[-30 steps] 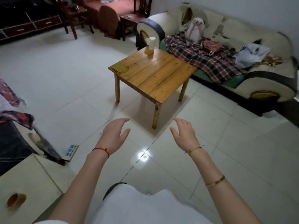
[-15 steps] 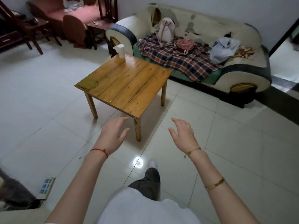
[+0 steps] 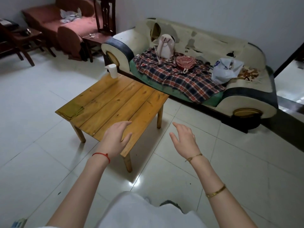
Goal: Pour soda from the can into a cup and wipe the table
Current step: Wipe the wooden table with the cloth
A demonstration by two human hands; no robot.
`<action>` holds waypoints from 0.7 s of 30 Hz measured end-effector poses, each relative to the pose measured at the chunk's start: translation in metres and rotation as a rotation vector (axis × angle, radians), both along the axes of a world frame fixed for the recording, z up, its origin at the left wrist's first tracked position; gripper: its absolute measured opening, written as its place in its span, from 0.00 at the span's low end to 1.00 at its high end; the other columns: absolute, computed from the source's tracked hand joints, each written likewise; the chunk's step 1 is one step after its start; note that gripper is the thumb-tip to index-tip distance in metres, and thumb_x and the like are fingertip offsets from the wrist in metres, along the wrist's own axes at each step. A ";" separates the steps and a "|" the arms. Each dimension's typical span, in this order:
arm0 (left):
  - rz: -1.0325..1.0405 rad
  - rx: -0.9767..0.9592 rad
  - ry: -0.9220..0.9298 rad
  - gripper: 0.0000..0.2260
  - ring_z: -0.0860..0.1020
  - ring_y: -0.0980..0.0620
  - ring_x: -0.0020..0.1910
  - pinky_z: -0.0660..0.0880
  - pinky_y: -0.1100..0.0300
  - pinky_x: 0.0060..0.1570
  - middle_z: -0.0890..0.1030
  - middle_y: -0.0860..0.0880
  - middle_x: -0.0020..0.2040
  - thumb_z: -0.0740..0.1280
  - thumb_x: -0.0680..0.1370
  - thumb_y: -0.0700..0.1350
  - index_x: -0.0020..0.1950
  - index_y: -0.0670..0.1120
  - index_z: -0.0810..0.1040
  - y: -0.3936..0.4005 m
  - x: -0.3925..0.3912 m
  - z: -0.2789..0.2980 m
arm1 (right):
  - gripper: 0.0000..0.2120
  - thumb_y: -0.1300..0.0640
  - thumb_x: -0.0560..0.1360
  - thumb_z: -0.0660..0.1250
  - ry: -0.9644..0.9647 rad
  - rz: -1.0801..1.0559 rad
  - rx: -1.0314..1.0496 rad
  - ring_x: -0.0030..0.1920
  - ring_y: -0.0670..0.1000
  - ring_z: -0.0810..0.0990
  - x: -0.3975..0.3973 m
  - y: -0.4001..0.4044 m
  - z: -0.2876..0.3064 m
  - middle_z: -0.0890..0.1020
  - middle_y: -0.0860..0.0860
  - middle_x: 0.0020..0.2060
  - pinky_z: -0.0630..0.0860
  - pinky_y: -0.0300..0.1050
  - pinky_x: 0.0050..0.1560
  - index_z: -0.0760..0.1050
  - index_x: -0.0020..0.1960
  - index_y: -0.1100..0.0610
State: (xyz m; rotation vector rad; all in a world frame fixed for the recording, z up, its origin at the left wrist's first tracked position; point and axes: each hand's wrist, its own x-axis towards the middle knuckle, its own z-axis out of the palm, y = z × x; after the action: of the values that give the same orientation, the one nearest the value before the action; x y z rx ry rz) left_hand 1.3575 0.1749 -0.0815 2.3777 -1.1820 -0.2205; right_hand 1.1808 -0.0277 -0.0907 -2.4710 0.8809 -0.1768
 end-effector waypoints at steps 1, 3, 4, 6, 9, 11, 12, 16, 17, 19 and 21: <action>0.009 0.008 0.000 0.20 0.70 0.51 0.70 0.69 0.50 0.70 0.74 0.50 0.69 0.62 0.81 0.50 0.73 0.48 0.69 -0.010 0.005 0.000 | 0.23 0.48 0.82 0.55 0.005 0.008 0.003 0.73 0.50 0.61 0.007 -0.011 -0.001 0.68 0.49 0.72 0.59 0.51 0.73 0.60 0.75 0.52; 0.027 0.020 0.007 0.20 0.70 0.51 0.71 0.68 0.49 0.70 0.74 0.50 0.70 0.62 0.81 0.51 0.73 0.48 0.69 -0.028 0.015 0.001 | 0.23 0.48 0.82 0.55 0.009 0.031 0.007 0.73 0.50 0.61 0.021 -0.032 -0.004 0.68 0.49 0.72 0.59 0.51 0.73 0.60 0.75 0.52; 0.036 0.026 0.008 0.20 0.70 0.51 0.71 0.68 0.49 0.70 0.74 0.50 0.70 0.62 0.81 0.51 0.73 0.48 0.69 -0.037 0.019 0.001 | 0.23 0.48 0.82 0.55 0.008 0.045 0.010 0.73 0.50 0.61 0.029 -0.043 -0.005 0.68 0.49 0.72 0.60 0.51 0.73 0.60 0.75 0.53; 0.063 0.035 0.009 0.20 0.70 0.51 0.70 0.68 0.49 0.70 0.74 0.50 0.69 0.62 0.81 0.51 0.73 0.49 0.69 -0.054 0.029 0.000 | 0.23 0.48 0.82 0.55 0.004 0.076 0.019 0.73 0.51 0.61 0.047 -0.067 -0.008 0.68 0.50 0.72 0.60 0.52 0.73 0.60 0.75 0.53; 0.130 0.041 -0.010 0.19 0.70 0.51 0.70 0.68 0.51 0.70 0.74 0.50 0.69 0.62 0.81 0.50 0.72 0.48 0.69 -0.078 0.042 -0.005 | 0.24 0.48 0.82 0.56 0.002 0.142 0.033 0.73 0.51 0.61 0.075 -0.104 -0.015 0.68 0.50 0.72 0.59 0.52 0.73 0.60 0.76 0.53; 0.190 0.054 -0.015 0.19 0.70 0.51 0.70 0.67 0.52 0.70 0.74 0.50 0.69 0.62 0.81 0.50 0.72 0.49 0.69 -0.097 0.048 -0.008 | 0.24 0.48 0.82 0.56 0.010 0.199 0.033 0.73 0.51 0.61 0.095 -0.131 -0.019 0.68 0.50 0.72 0.59 0.52 0.73 0.60 0.76 0.53; 0.218 0.065 -0.016 0.19 0.70 0.51 0.70 0.67 0.52 0.70 0.74 0.50 0.69 0.62 0.82 0.50 0.72 0.49 0.69 -0.107 0.051 -0.010 | 0.24 0.47 0.82 0.55 0.016 0.228 0.035 0.73 0.51 0.61 0.104 -0.144 -0.020 0.68 0.50 0.72 0.59 0.52 0.73 0.60 0.76 0.53; 0.354 0.080 -0.005 0.19 0.70 0.50 0.70 0.66 0.54 0.69 0.74 0.49 0.69 0.62 0.82 0.49 0.73 0.48 0.69 -0.147 0.057 -0.015 | 0.25 0.48 0.82 0.56 0.032 0.358 0.023 0.72 0.51 0.62 0.139 -0.196 -0.019 0.68 0.50 0.72 0.59 0.50 0.72 0.59 0.76 0.53; 0.386 0.073 -0.003 0.19 0.70 0.50 0.70 0.66 0.54 0.69 0.74 0.49 0.69 0.62 0.81 0.49 0.72 0.48 0.70 -0.156 0.057 -0.016 | 0.24 0.48 0.82 0.56 0.035 0.393 0.016 0.72 0.51 0.62 0.147 -0.209 -0.017 0.68 0.50 0.71 0.59 0.50 0.72 0.59 0.76 0.53; 0.451 0.060 0.006 0.20 0.70 0.50 0.70 0.67 0.53 0.69 0.75 0.49 0.69 0.62 0.81 0.50 0.73 0.48 0.69 -0.171 0.057 -0.021 | 0.24 0.48 0.82 0.56 0.045 0.461 0.004 0.72 0.51 0.61 0.163 -0.231 -0.014 0.67 0.50 0.72 0.59 0.49 0.72 0.59 0.76 0.53; 0.531 0.041 0.030 0.21 0.70 0.50 0.70 0.68 0.52 0.70 0.74 0.50 0.69 0.62 0.81 0.51 0.73 0.49 0.69 -0.185 0.055 -0.024 | 0.24 0.48 0.82 0.56 0.056 0.531 -0.002 0.73 0.51 0.61 0.179 -0.251 -0.012 0.67 0.50 0.72 0.58 0.50 0.72 0.59 0.76 0.53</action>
State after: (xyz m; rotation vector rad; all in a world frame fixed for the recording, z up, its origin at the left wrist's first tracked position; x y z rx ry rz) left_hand 1.4123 -0.0098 -0.1060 2.6118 -0.5011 -0.1024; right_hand 1.3598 -0.2785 -0.1027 -2.6224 0.2205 0.0785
